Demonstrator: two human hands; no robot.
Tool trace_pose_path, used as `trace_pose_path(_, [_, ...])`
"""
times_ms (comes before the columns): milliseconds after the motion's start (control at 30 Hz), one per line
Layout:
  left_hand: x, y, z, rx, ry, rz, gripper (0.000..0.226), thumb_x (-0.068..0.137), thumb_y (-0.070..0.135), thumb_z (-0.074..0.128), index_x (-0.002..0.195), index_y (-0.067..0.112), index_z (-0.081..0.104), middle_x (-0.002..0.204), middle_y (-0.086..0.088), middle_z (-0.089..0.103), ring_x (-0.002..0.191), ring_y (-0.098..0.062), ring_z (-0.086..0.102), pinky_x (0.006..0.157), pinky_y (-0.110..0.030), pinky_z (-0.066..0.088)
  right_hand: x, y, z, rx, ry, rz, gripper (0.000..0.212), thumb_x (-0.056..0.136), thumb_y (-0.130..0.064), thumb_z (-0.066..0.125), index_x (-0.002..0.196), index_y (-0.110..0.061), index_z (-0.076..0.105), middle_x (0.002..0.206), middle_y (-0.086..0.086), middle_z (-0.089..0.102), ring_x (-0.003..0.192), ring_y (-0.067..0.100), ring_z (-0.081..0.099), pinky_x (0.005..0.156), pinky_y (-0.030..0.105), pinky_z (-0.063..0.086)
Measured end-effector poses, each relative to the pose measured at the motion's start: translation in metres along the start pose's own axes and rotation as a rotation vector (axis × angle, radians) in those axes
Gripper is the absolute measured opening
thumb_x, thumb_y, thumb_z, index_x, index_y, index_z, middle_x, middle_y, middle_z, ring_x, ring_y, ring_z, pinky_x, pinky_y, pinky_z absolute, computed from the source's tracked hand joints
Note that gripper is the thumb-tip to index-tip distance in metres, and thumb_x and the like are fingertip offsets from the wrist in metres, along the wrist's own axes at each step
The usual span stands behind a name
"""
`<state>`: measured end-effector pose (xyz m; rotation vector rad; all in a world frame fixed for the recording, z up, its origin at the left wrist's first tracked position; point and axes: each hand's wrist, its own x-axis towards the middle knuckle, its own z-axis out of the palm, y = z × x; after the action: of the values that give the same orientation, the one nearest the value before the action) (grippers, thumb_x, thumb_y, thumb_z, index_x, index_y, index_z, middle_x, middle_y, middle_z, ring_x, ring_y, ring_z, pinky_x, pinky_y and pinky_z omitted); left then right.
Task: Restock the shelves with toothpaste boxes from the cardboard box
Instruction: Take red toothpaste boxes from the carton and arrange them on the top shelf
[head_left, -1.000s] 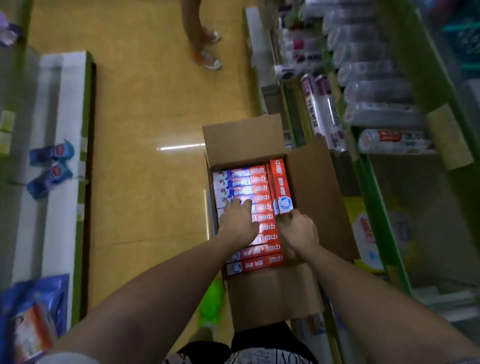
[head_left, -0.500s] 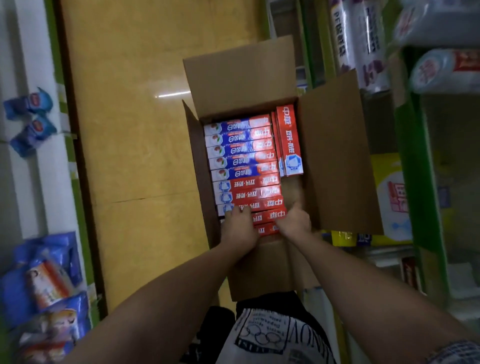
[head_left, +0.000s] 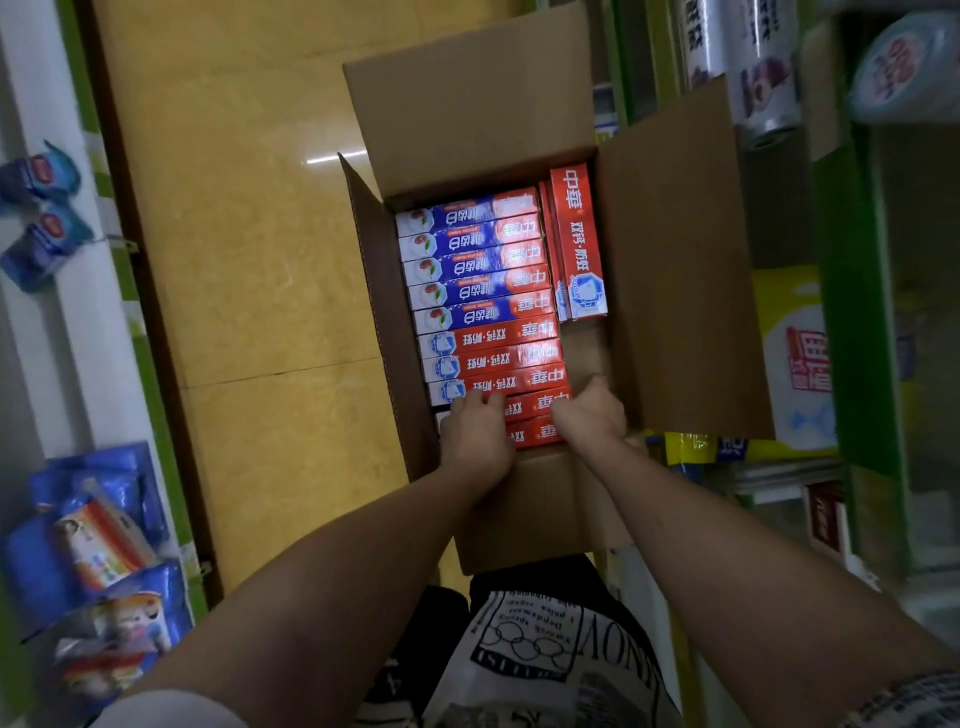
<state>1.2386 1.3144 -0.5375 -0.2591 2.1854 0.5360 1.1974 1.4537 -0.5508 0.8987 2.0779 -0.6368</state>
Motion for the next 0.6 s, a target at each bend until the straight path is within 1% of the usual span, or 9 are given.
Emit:
trace_pose_path(67, [-0.001,0.003,0.001,0.020,-0.037,0.087,0.067,0.090,0.041,0.071,0.148,0.024,0.042,0.147,-0.005,0.047,0.137,-0.027,0.041,0.113,-0.050,0.039,-0.003,0.004,-0.008,0.104,0.062,0.027,0.053,0.085,-0.030,0.066,0.133,-0.014,0.052,0.123,0.011,0.064,0.110,0.032,0.062,0.088,0.033,0.047])
trace_pose_path(167, [-0.003,0.008,0.000,0.024,-0.061,0.164,0.066,0.091,0.040,0.070,0.149,0.026,0.042,0.146,-0.003,0.048,0.136,-0.026,0.042,0.114,-0.049,0.037,-0.006,0.006,-0.019,0.263,0.132,0.052,0.035,0.083,-0.027,0.060,0.117,-0.016,0.063,0.110,0.008,0.068,0.100,0.031,0.065,0.079,0.030,0.047])
trace_pose_path(233, [-0.004,0.010,-0.002,0.016,-0.095,0.215,0.067,0.090,0.034,0.071,0.150,0.026,0.041,0.148,-0.002,0.047,0.137,-0.026,0.043,0.115,-0.048,0.037,-0.005,0.006,-0.021,0.386,0.134,0.084,0.026,0.073,-0.033,0.054,0.094,-0.023,0.063,0.094,0.005,0.073,0.083,0.030,0.070,0.076,0.038,0.056])
trace_pose_path(300, [-0.005,0.009,-0.005,0.014,-0.165,0.250,0.073,0.086,0.029,0.074,0.151,0.025,0.039,0.151,-0.002,0.046,0.138,-0.025,0.043,0.115,-0.049,0.037,-0.003,0.005,-0.021,0.474,0.095,0.119,0.018,0.075,-0.032,0.053,0.085,-0.020,0.061,0.073,0.009,0.073,0.062,0.027,0.069,0.065,0.043,0.061])
trace_pose_path(400, [-0.004,0.006,-0.007,0.044,-0.218,0.264,0.080,0.083,0.028,0.077,0.152,0.027,0.036,0.151,-0.002,0.047,0.139,-0.026,0.043,0.115,-0.051,0.037,-0.010,-0.002,-0.022,0.568,0.003,0.145,0.020,0.091,-0.029,0.060,0.079,-0.012,0.061,0.062,0.013,0.067,0.043,0.022,0.055,0.044,0.027,0.047])
trace_pose_path(433, [-0.005,0.005,-0.007,0.033,-0.214,0.256,0.079,0.083,0.027,0.077,0.152,0.027,0.038,0.150,-0.002,0.048,0.139,-0.026,0.044,0.115,-0.051,0.037,-0.008,-0.003,-0.020,0.577,-0.019,0.147,0.024,0.092,-0.030,0.062,0.076,-0.012,0.061,0.062,0.013,0.066,0.043,0.021,0.053,0.044,0.025,0.044])
trace_pose_path(500, [-0.005,0.002,-0.006,-0.044,-0.180,0.217,0.074,0.082,0.025,0.076,0.148,0.027,0.043,0.146,0.000,0.052,0.137,-0.025,0.046,0.114,-0.052,0.039,-0.007,-0.005,-0.015,0.597,-0.048,0.122,0.023,0.090,-0.032,0.066,0.075,-0.015,0.062,0.069,0.011,0.069,0.051,0.021,0.058,0.050,0.029,0.051])
trace_pose_path(567, [-0.006,-0.002,-0.005,-0.172,-0.124,0.166,0.069,0.080,0.024,0.076,0.143,0.027,0.049,0.142,0.001,0.055,0.134,-0.023,0.048,0.111,-0.052,0.042,0.002,-0.001,-0.006,0.554,-0.045,0.108,0.016,0.082,-0.035,0.067,0.079,-0.019,0.063,0.086,0.008,0.074,0.073,0.024,0.068,0.071,0.040,0.060])
trace_pose_path(600, [-0.006,-0.003,-0.005,-0.230,-0.101,0.148,0.067,0.079,0.023,0.076,0.141,0.028,0.051,0.141,0.002,0.056,0.133,-0.022,0.049,0.110,-0.052,0.043,0.009,0.002,-0.001,0.511,-0.052,0.098,0.016,0.077,-0.035,0.065,0.082,-0.021,0.063,0.094,0.007,0.074,0.083,0.025,0.070,0.080,0.043,0.060])
